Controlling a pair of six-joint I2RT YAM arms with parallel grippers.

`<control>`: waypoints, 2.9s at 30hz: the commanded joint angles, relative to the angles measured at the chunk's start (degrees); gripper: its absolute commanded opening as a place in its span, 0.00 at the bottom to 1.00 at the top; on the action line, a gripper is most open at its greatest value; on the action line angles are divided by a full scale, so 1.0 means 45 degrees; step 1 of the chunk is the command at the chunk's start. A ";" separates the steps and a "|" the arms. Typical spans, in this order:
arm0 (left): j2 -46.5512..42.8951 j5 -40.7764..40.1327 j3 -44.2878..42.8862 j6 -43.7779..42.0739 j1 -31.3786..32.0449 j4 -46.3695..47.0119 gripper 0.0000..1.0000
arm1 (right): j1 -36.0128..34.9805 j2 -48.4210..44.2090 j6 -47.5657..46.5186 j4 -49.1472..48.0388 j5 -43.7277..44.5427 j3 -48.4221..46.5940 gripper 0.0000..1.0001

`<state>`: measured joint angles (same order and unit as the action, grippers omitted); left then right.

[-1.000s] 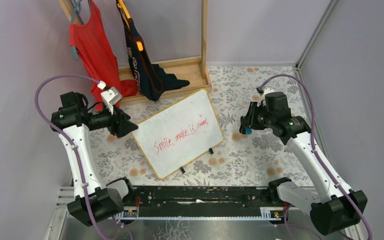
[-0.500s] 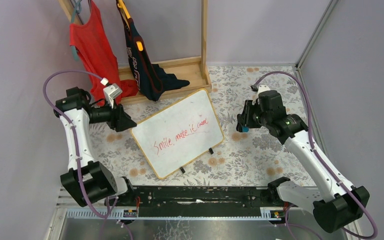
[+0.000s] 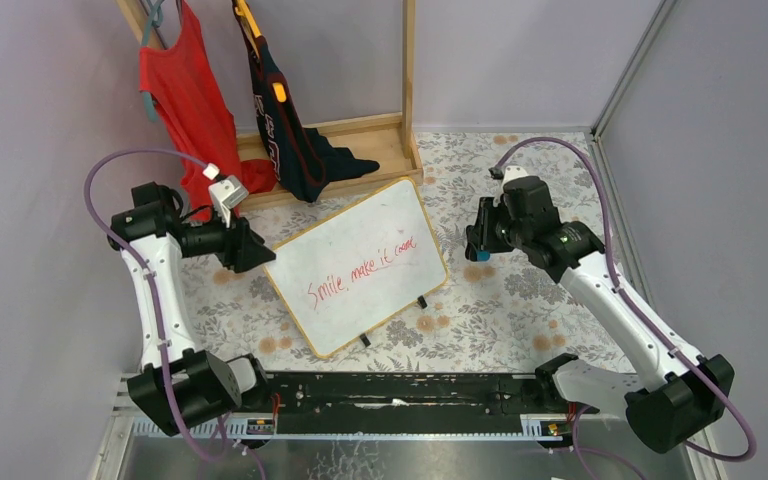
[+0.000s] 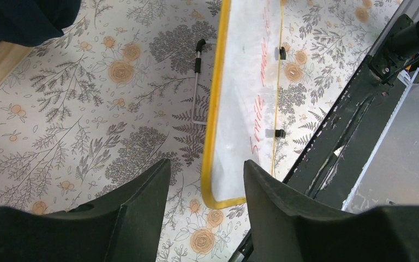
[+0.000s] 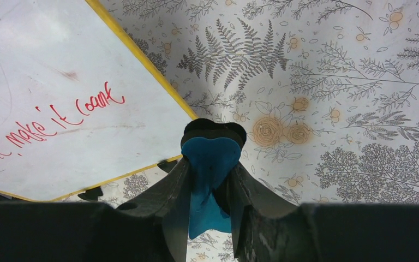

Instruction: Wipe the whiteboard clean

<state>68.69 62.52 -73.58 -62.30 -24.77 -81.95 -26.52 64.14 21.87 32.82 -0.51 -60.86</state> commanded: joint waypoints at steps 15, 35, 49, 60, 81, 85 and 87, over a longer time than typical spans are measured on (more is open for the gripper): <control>-0.0125 -0.0115 0.1001 0.0063 0.0308 -0.0262 0.30 | -0.1737 -0.1292 -0.0300 -0.3283 0.0739 0.0845 0.00; -0.0246 -0.0121 0.1244 0.0366 0.0363 -0.0265 0.14 | -0.4824 0.0252 -0.0367 -0.4533 0.3383 0.0930 0.00; -0.0023 -0.0309 0.1491 0.0368 0.0502 -0.0256 0.00 | -0.5154 -0.0383 -0.0939 -0.7354 0.5006 0.3018 0.00; 0.0013 -0.0601 0.1577 0.0121 0.0493 -0.0251 0.00 | -0.5151 -0.0056 -0.2620 -1.3218 0.4572 0.5967 0.00; 0.0238 -0.0886 0.1034 0.0109 0.0507 -0.0245 0.00 | -0.5145 0.1897 -0.3017 -1.4264 0.2629 0.4399 0.00; 0.0366 -0.0887 0.0946 0.0105 0.0501 -0.0248 0.00 | -0.5151 0.2211 -0.2538 -1.4191 0.1046 0.4150 0.00; 0.0399 -0.0887 0.0938 0.0105 0.0491 -0.0245 0.00 | -0.5153 0.2383 -0.2305 -1.4187 0.0624 0.4047 0.00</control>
<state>69.80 61.58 -68.36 -60.27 -22.92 -82.43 -49.25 73.82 8.73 -27.53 9.30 -39.24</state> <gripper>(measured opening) 0.151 0.338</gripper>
